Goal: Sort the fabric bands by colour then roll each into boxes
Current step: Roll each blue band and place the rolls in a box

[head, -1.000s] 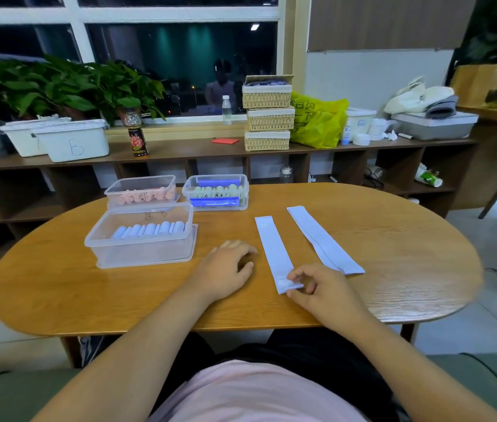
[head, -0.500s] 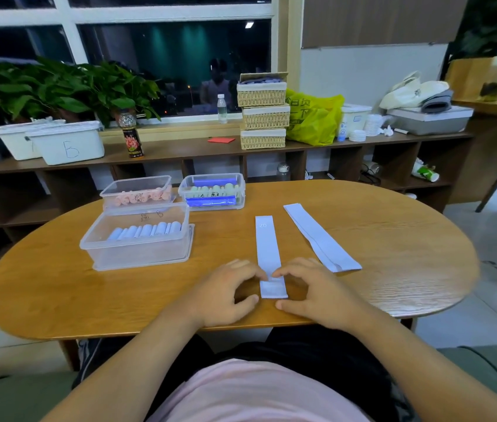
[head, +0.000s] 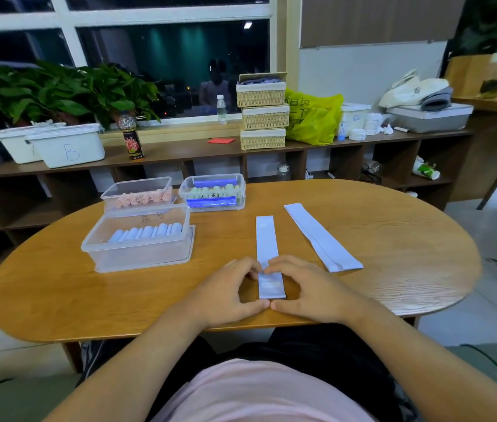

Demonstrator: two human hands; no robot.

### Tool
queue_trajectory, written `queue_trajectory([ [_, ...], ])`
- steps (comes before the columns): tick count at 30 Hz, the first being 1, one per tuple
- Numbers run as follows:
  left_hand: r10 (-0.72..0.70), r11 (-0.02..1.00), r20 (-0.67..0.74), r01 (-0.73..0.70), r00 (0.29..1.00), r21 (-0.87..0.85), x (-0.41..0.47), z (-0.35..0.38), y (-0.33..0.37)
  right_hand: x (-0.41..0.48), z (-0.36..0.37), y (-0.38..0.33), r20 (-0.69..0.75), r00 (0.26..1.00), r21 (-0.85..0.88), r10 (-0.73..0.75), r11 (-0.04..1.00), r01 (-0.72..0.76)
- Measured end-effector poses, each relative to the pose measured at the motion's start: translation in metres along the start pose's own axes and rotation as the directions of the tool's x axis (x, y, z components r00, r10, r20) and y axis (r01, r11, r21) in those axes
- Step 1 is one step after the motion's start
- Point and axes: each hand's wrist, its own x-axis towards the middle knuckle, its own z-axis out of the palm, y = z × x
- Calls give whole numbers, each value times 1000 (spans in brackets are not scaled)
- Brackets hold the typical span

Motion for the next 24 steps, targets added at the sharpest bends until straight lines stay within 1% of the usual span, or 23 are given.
queue_trajectory([
  [2, 9, 1000, -2, -9, 1000, 9, 0, 0, 0, -1, 1, 1, -2, 1000, -30, 6, 1000, -6],
  [6, 37, 999, -5, -37, 999, 23, 0, -1, -1, -2, 3, 3, -34, 999, -34, 4, 999, -5],
  [10, 138, 987, -20, -136, 990, 84, -1, 0, -1, 0, 8, 7, -62, 998, -22, 8, 1000, -9],
  [14, 239, 969, -65, -234, 969, 83, -1, -1, -1, 4, 10, 11, -114, 992, 52, 54, 997, -49],
  [18, 274, 958, -51, -268, 960, 101, 0, 1, -4, 9, 14, 11, -163, 984, 76, 70, 995, -58],
  [24, 278, 958, -62, -272, 959, 94, 0, 3, -7, 4, 14, 10, -152, 987, 45, 44, 998, -38],
])
